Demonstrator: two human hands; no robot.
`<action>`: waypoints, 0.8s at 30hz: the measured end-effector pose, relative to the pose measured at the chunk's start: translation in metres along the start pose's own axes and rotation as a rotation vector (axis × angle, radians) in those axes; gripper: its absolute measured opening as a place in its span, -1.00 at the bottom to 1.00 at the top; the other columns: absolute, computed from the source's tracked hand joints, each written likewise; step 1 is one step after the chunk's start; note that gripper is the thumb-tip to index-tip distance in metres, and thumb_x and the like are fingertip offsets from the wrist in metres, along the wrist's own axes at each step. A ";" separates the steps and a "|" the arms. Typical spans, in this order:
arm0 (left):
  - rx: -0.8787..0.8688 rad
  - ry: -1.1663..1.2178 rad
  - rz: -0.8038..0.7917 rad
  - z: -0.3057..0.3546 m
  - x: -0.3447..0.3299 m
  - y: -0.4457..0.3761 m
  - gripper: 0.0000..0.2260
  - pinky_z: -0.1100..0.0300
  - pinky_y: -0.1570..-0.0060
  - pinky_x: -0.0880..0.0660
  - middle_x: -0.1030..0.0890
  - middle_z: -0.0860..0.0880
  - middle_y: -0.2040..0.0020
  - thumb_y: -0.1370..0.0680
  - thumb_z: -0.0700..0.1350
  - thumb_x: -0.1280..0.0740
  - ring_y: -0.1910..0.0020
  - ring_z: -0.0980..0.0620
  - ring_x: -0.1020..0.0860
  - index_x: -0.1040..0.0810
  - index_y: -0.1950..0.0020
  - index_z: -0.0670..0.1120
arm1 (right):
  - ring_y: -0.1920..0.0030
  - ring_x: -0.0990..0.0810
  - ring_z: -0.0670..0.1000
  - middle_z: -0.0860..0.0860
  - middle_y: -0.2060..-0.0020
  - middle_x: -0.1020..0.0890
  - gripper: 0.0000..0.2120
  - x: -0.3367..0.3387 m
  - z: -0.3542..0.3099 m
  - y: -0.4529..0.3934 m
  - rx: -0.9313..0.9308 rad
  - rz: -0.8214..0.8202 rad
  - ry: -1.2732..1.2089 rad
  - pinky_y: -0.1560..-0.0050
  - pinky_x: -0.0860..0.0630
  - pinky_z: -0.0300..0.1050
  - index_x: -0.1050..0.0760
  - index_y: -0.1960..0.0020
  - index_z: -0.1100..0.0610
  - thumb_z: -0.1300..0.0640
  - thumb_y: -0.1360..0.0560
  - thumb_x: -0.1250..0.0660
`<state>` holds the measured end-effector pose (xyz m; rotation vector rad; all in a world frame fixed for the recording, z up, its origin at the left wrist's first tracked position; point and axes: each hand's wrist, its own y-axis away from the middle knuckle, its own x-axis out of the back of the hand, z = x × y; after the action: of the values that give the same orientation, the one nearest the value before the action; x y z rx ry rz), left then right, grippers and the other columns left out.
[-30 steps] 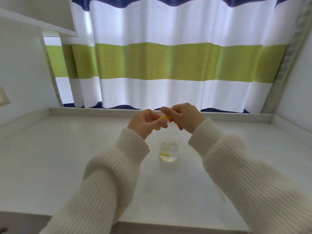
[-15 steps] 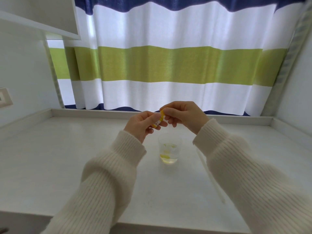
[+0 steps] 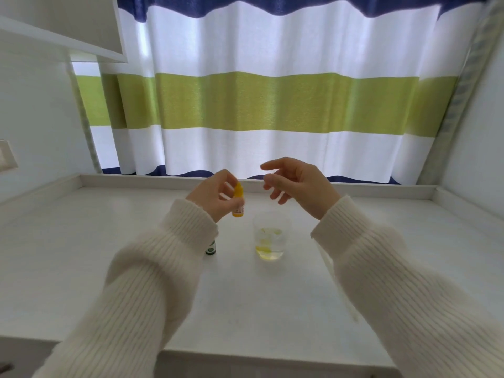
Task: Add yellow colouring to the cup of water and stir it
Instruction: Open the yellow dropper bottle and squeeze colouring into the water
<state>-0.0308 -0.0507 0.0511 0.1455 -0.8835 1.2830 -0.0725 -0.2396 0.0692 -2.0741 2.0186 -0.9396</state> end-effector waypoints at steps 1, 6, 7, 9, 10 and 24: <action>0.027 -0.046 0.012 -0.006 0.000 -0.001 -0.80 0.22 0.30 -0.42 -0.55 0.14 0.17 -0.39 -0.07 -0.40 0.22 0.16 -0.56 -0.41 0.09 0.05 | 0.32 -0.59 -0.08 0.00 0.27 -0.65 -0.87 0.005 0.003 0.004 -0.018 0.018 0.024 0.31 -0.52 -0.23 -0.55 0.00 0.07 0.12 -0.46 -0.32; 0.175 -0.098 0.017 -0.029 -0.008 -0.002 -0.82 0.15 0.15 -0.43 -0.55 0.16 0.17 -0.29 -0.05 -0.47 0.15 0.13 -0.53 -0.48 0.23 0.06 | 0.34 -0.58 -0.14 -0.05 0.26 -0.64 -0.89 0.031 0.030 0.026 -0.164 0.118 0.213 0.34 -0.45 -0.27 -0.56 0.07 0.09 0.09 -0.48 -0.28; 0.202 -0.169 0.024 -0.032 -0.011 -0.003 -0.82 0.12 0.05 -0.40 -0.51 0.17 0.15 -0.28 0.00 -0.47 0.14 0.14 -0.50 -0.49 0.25 0.07 | 0.34 -0.58 -0.16 -0.06 0.26 -0.64 -0.90 0.036 0.036 0.030 -0.201 0.128 0.273 0.34 -0.45 -0.29 -0.55 0.08 0.06 0.08 -0.48 -0.28; 0.247 -0.325 0.036 -0.036 -0.016 -0.004 -0.81 0.09 -0.05 -0.34 -0.46 0.16 0.11 -0.25 0.08 -0.46 0.13 0.14 -0.44 -0.48 0.28 0.10 | 0.31 -0.59 -0.15 -0.08 0.27 -0.64 -0.92 0.045 0.047 0.040 -0.281 0.125 0.395 0.33 -0.43 -0.30 -0.55 0.12 0.02 0.07 -0.47 -0.29; 0.266 -0.395 0.020 -0.037 -0.018 -0.005 -0.80 0.06 -0.08 -0.32 -0.44 0.15 0.07 -0.25 0.10 -0.45 0.06 0.12 -0.42 -0.47 0.29 0.10 | 0.29 -0.60 -0.12 -0.08 0.27 -0.63 -0.93 0.048 0.053 0.044 -0.321 0.114 0.453 0.33 -0.41 -0.31 -0.55 0.13 0.02 0.07 -0.46 -0.30; 0.368 -0.628 -0.095 -0.053 -0.037 -0.006 -0.75 -0.28 -0.29 0.05 -0.33 0.07 -0.27 -0.27 0.22 -0.43 -0.40 0.04 -0.04 -0.48 0.19 0.14 | 0.06 -0.46 0.00 0.02 -0.03 -0.50 -0.58 0.045 0.076 0.070 -0.746 -0.170 0.849 0.04 -0.39 -0.16 -0.36 -0.16 0.04 -0.06 -0.39 -0.37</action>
<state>-0.0002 -0.0514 -0.0063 0.9090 -1.1393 1.3182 -0.0997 -0.3155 -0.0094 -2.4825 3.0152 -1.4476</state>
